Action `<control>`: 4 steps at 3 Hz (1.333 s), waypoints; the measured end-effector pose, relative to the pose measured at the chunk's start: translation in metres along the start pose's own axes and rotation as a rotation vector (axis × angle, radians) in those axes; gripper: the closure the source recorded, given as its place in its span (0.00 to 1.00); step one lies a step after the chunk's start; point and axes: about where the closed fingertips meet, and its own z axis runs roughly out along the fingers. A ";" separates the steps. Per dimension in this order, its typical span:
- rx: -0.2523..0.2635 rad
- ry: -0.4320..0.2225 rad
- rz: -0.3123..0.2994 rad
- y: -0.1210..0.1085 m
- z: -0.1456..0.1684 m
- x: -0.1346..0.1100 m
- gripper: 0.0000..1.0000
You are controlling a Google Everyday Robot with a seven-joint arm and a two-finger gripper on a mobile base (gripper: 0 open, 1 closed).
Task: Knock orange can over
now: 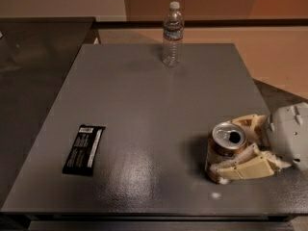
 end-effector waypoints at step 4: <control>0.143 0.567 0.019 -0.069 -0.033 -0.006 1.00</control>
Offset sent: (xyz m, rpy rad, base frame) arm 0.0541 -0.0348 0.0444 -0.5508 0.0085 -0.1440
